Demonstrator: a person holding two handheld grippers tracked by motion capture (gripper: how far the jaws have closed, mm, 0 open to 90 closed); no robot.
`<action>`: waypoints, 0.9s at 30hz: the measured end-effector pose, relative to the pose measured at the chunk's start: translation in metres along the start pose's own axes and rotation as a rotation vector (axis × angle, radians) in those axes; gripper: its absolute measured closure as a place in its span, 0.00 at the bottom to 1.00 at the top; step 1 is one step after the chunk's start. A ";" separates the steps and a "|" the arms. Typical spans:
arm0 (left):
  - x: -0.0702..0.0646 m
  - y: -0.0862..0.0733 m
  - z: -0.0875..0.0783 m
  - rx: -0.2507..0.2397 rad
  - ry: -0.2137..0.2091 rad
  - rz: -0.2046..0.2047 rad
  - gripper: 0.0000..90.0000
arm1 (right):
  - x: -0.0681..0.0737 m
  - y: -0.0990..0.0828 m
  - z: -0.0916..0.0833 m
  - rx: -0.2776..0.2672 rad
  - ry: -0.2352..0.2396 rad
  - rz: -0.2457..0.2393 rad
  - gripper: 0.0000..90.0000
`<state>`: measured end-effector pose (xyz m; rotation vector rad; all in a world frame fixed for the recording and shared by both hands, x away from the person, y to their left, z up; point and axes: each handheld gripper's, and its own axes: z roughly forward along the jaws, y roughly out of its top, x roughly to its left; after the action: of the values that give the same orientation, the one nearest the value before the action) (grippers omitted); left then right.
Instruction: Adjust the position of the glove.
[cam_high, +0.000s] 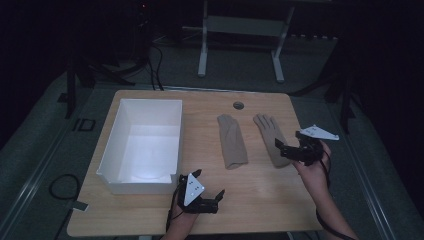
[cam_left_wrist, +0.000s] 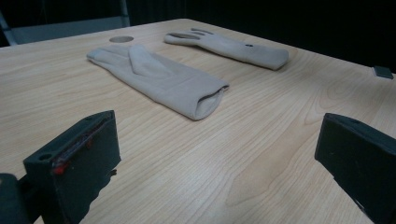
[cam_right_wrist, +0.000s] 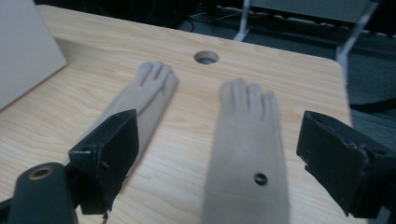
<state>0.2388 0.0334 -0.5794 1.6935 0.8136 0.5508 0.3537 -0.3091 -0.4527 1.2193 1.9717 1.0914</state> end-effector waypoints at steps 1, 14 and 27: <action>0.000 0.000 0.000 0.000 0.000 0.000 0.00 | 0.002 0.002 0.003 -0.001 -0.004 -0.002 0.14; 0.000 0.000 0.000 0.002 -0.007 0.000 0.00 | 0.024 0.020 0.049 0.013 0.053 -0.024 0.17; 0.000 0.000 -0.001 -0.008 -0.024 -0.010 0.00 | 0.048 0.025 0.094 0.086 0.082 -0.068 0.19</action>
<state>0.2386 0.0341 -0.5795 1.6854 0.8015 0.5257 0.4191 -0.2268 -0.4810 1.1584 2.1264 1.0478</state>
